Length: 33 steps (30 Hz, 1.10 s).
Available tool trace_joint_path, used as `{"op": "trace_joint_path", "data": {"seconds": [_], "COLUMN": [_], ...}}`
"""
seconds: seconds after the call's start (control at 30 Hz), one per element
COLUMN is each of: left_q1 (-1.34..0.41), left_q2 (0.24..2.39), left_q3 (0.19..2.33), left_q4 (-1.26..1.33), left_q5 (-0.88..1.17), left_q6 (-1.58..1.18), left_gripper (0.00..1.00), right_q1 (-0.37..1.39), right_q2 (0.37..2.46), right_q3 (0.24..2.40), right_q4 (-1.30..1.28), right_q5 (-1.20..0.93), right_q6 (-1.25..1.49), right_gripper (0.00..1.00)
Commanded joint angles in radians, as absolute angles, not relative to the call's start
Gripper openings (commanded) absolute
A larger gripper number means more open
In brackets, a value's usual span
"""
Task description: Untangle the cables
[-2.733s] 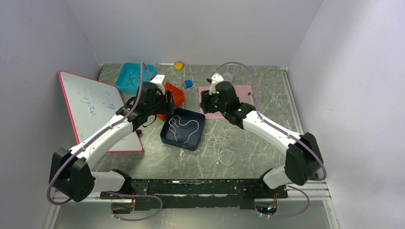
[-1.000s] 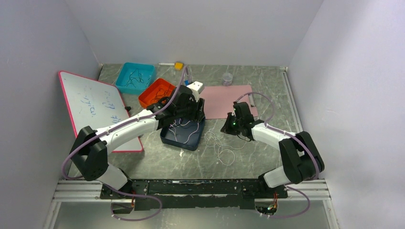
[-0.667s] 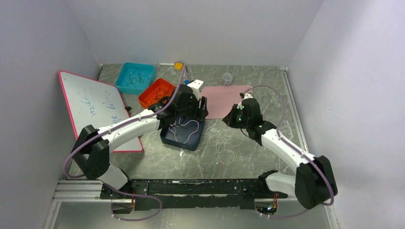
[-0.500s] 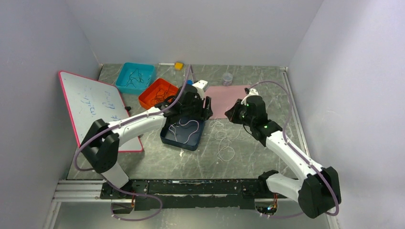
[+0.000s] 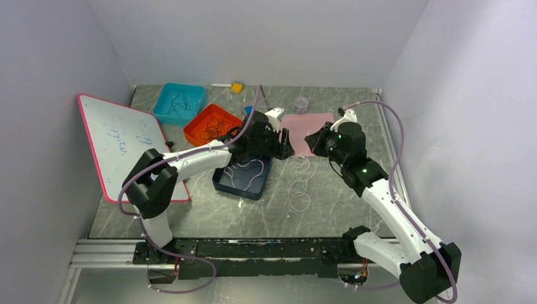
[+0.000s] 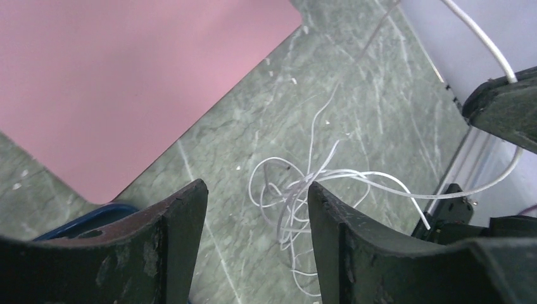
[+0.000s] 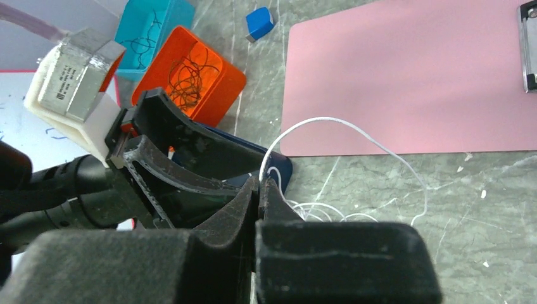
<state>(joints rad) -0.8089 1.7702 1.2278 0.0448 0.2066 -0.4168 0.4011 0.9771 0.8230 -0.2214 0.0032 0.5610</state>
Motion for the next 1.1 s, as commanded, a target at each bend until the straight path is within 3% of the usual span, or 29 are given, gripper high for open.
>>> {"op": "trace_joint_path", "data": {"seconds": [0.0,0.3,0.7,0.87,1.07], "left_q1": [-0.813,-0.815,-0.821,-0.825,-0.828], "left_q2": [1.783,1.756,1.824,1.848,1.855], "left_q3": [1.252,1.147,1.170,1.173,1.145], "left_q4": [0.169,0.294,0.346,0.349,0.348], "left_q5": [0.326,0.440,0.479,0.486,0.485], "left_q6": [-0.438,-0.442,-0.460,-0.463,-0.466], "left_gripper": [0.64,0.64,0.61,0.55,0.41], "right_q1": [0.396,0.396,0.396,0.396,0.395], "right_q2": [0.954,0.961,0.963,0.948,0.928], "right_q3": [0.862,0.897,0.925,0.943,0.985], "right_q4": [-0.239,-0.242,-0.223,-0.224,-0.247], "right_q5": [0.027,0.039,0.001,0.006,0.046], "right_q6": [0.585,0.588,0.624,0.631,0.609], "right_gripper": [0.00,0.00,0.00,0.00,0.00]}}
